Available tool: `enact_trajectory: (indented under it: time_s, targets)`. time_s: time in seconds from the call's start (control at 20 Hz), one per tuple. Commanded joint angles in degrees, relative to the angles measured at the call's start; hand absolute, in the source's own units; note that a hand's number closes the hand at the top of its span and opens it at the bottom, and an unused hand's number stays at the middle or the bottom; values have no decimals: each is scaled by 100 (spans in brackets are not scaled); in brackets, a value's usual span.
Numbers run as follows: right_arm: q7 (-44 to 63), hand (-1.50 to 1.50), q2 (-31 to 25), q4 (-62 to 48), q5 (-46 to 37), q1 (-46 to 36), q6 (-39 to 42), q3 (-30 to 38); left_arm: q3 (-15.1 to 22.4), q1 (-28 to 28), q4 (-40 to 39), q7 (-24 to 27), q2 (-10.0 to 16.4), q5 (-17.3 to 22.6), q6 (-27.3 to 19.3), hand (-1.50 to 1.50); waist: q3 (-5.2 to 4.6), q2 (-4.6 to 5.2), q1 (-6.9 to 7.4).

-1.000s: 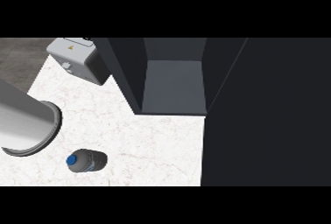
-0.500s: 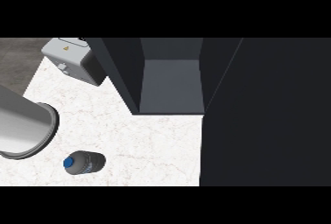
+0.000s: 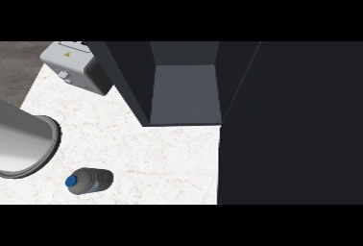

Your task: Pick up the bottled water, place it into the cabinet and close the cabinet

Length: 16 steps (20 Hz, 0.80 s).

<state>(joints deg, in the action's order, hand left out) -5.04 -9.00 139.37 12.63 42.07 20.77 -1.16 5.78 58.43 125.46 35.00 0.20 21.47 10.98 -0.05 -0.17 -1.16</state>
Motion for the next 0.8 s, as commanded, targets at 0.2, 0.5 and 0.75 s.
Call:
enact_trajectory:
  time_s: [0.2,0.5,0.75]
  targets:
    - [-250,-150,0,952,568,936,301,204,-597,-1397,-1331,-286,84,140,-365,-150,0,5,-61]
    - [-485,-150,18,848,477,1156,461,128,-735,-2543,-2792,30,20,-208,-451,-150,-3,10,-11]
    - [-829,-150,21,1212,470,1869,754,177,-1062,-3160,-3504,11,100,-89,-513,-150,-8,1,-69]
